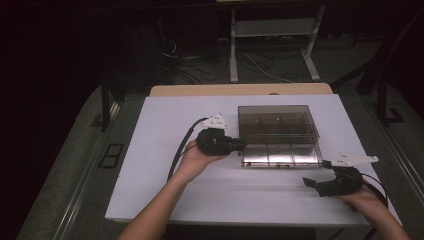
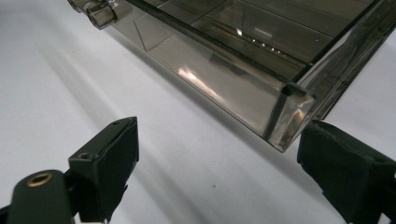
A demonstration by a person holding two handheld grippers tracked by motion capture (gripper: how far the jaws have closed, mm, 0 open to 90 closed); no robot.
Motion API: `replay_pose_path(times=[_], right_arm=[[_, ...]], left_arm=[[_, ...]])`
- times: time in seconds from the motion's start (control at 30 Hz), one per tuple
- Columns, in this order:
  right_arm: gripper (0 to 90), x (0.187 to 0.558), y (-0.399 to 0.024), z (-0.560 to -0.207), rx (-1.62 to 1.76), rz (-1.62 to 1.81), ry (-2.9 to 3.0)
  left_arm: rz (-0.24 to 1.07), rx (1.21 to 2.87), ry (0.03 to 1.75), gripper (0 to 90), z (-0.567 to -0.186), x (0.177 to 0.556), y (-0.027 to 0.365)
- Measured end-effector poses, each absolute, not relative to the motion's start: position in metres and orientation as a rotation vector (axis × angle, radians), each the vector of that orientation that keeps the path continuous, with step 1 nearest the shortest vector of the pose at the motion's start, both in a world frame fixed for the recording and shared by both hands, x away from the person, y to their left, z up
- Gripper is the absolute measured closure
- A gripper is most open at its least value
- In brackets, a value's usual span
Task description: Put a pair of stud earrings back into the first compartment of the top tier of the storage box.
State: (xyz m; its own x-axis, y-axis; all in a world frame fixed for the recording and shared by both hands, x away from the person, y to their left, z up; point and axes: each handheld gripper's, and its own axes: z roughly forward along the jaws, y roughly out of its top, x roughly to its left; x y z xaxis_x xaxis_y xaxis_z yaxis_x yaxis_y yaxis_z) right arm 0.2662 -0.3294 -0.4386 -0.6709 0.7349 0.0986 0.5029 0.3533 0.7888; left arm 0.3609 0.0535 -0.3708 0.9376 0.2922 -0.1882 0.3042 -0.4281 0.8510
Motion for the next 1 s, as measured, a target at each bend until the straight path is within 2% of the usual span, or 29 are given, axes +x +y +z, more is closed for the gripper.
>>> replay_pose_path(times=[1.0], right_arm=[[12.2, 0.267, -0.330, -0.439, 1.108, 1.216, 2.346]], left_arm=[[-0.046, 2.076, 0.384, 78.5, -0.384, 0.355, 0.033]])
